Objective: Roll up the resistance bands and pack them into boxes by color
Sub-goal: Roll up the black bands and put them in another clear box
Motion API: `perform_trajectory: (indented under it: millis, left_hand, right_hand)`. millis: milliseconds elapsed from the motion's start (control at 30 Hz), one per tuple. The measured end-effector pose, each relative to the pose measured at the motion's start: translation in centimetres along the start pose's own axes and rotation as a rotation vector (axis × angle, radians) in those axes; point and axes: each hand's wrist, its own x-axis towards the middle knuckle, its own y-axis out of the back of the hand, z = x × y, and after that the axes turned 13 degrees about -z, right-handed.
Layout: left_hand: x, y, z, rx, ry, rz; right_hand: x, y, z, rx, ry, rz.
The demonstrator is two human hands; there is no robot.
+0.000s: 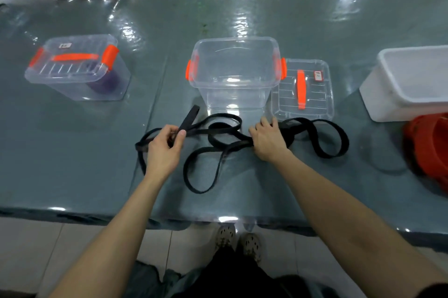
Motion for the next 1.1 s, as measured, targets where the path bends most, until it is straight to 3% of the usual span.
perform_trajectory:
  millis: [200, 333, 400, 467, 567, 633, 700, 767, 800, 867, 933, 1000, 1100]
  left_hand:
    - [2.0, -1.1, 2.2, -0.046, -0.053, 0.001]
    - [2.6, -1.5, 3.1, -0.070, -0.089, -0.007]
    - [2.6, -1.5, 3.2, -0.059, -0.105, -0.041]
    - [2.5, -1.2, 3.2, -0.034, -0.101, -0.102]
    - [2.0, -0.9, 2.7, 0.037, -0.114, -0.199]
    - [1.5, -0.8, 2.0, 0.097, -0.134, -0.267]
    - [1.0, -0.7, 0.9, 0.288, -0.144, -0.450]
    - [0.3, -0.6, -0.7, 0.491, -0.117, -0.621]
    - [-0.1, -0.3, -1.5, 0.480, -0.096, -0.640]
    - [-1.3, 0.8, -3.2, 0.365, -0.064, -0.507]
    - [-2.2, 2.2, -4.8, 0.273, 0.002, -0.231]
    - [-2.9, 3.8, -6.6, 0.209, 0.124, 0.006]
    - [-2.9, 6.0, -9.4, 0.106, 0.313, 0.129]
  right_hand:
    - [-3.1, 1.5, 4.5, 0.070, -0.145, 0.101]
    - [-3.1, 3.9, 8.4, 0.185, -0.256, 0.310]
    - [-2.4, 4.7, 9.2, 0.182, -0.338, 0.298]
    - [-1.8, 4.8, 9.3, 0.129, -0.411, 0.117]
    - [-2.1, 4.3, 7.8, 0.130, -0.477, -0.322]
    - [-2.6, 4.3, 6.1, 0.182, -0.481, -0.412]
    - [-3.2, 4.0, 3.6, 0.270, -0.395, -0.193]
    - [-3.6, 3.3, 0.1, 0.433, -0.205, 0.168]
    - [-3.8, 3.0, -2.1, 0.550, -0.081, 0.271]
    - [-3.6, 2.3, -6.4, 0.640, 0.138, 0.292]
    - [-2.7, 1.0, -9.8, 0.581, 0.243, 0.196]
    - [-1.9, -0.7, -11.8, 0.529, 0.234, 0.074]
    - [-1.2, -2.8, -12.4, 0.439, 0.155, -0.018]
